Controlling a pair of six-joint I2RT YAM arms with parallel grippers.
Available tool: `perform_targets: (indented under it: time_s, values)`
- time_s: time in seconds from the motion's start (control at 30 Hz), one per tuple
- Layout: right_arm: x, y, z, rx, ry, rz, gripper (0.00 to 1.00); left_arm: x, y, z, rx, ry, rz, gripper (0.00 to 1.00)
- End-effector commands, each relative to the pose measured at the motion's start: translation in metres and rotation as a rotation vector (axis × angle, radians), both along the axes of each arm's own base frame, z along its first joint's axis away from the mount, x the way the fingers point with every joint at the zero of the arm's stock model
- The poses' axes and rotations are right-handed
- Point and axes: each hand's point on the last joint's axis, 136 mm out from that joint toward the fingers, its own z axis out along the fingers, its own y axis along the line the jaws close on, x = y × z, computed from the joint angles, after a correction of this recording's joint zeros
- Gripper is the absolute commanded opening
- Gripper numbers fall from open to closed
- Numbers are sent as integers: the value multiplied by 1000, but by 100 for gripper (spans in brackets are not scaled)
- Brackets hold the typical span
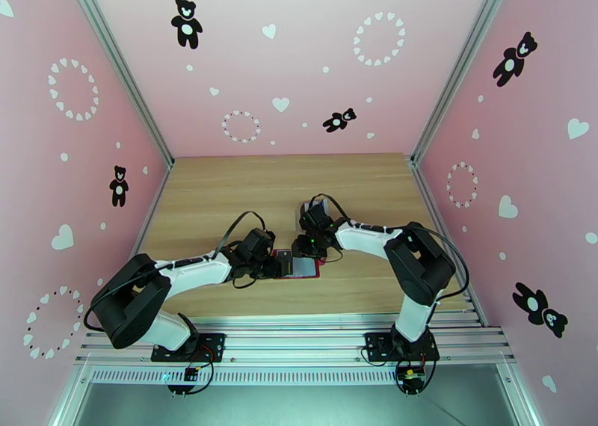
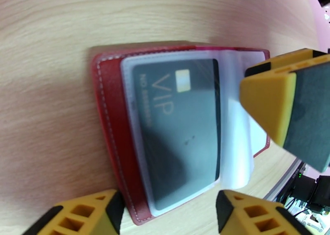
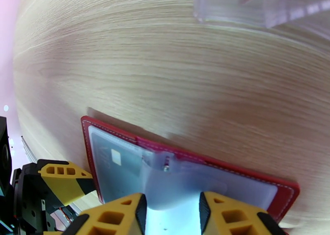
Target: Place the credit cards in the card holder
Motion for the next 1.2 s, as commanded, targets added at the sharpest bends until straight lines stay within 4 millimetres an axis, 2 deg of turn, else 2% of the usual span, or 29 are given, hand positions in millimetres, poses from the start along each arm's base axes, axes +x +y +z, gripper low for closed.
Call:
perform_targets:
  time_s: [0.0, 0.6, 1.17]
  values:
    - [-11, 4, -11, 12, 50, 3, 40, -2, 10, -7, 48, -5, -2, 70]
    - [-15, 29, 5, 115, 58, 1, 40, -1, 2, 0, 2, -17, -20, 80]
    - [-13, 42, 36, 219, 31, -9, 41, -4, 8, -13, 43, 7, -6, 82]
